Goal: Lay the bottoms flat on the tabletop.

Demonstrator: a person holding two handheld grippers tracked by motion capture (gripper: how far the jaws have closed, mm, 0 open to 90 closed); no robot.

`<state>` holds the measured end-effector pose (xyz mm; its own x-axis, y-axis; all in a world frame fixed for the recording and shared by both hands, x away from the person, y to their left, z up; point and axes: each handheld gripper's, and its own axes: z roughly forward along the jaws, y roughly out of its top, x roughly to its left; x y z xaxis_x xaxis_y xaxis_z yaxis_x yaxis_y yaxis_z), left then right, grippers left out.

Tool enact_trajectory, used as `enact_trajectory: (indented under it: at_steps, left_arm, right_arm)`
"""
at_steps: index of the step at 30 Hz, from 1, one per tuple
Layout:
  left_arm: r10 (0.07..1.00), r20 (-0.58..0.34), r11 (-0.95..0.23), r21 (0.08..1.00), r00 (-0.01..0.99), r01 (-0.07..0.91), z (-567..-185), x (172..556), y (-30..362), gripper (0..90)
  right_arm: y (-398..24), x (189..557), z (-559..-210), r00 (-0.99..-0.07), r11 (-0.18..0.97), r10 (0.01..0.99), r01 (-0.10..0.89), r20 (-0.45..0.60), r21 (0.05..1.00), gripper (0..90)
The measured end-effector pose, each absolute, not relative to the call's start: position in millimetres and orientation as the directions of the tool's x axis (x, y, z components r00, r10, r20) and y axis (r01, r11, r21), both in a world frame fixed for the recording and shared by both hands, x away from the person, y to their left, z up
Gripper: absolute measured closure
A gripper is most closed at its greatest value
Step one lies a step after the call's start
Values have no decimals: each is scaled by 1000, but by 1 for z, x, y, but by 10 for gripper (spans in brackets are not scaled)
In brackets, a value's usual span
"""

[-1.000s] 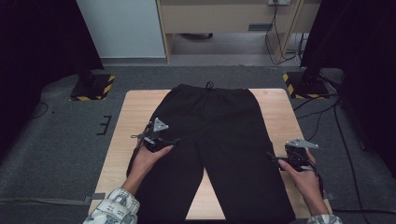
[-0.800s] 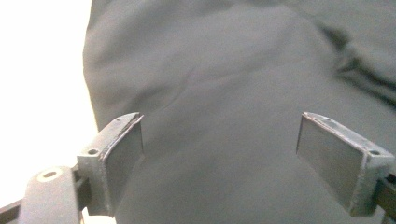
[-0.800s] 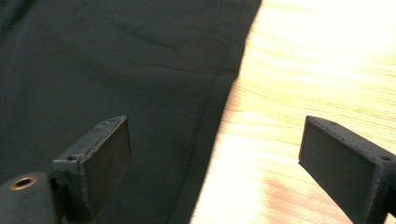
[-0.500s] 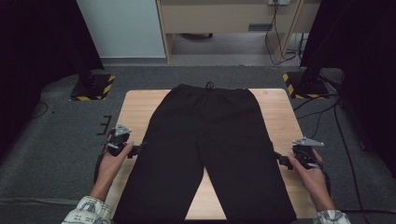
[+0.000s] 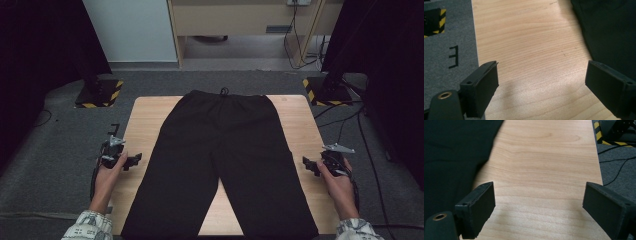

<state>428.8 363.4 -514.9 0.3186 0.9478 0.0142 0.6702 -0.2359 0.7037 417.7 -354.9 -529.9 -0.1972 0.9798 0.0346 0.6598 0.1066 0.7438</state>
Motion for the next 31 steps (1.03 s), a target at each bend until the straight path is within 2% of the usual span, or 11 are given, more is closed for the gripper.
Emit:
enact_trajectory:
  at_steps: [9, 12, 15, 31]
  left_arm:
    - [944, 39, -268, 673, 328, 690, -529, 432, 355, 104]
    - [949, 7, -235, 686, 316, 689, -533, 432, 357, 88]
    - [950, 10, -227, 710, 312, 667, -536, 429, 356, 67]
    - [942, 9, -241, 710, 334, 661, -536, 415, 348, 61]
  right_arm:
    - [-356, 417, -538, -199, 114, 979, 680, 33, 724, 73]
    - [-353, 417, -539, -205, 133, 979, 681, 13, 720, 60]
    - [-349, 415, -539, -228, 156, 974, 678, 5, 718, 58]
    - [-341, 395, -539, -284, 193, 959, 672, 8, 715, 58]
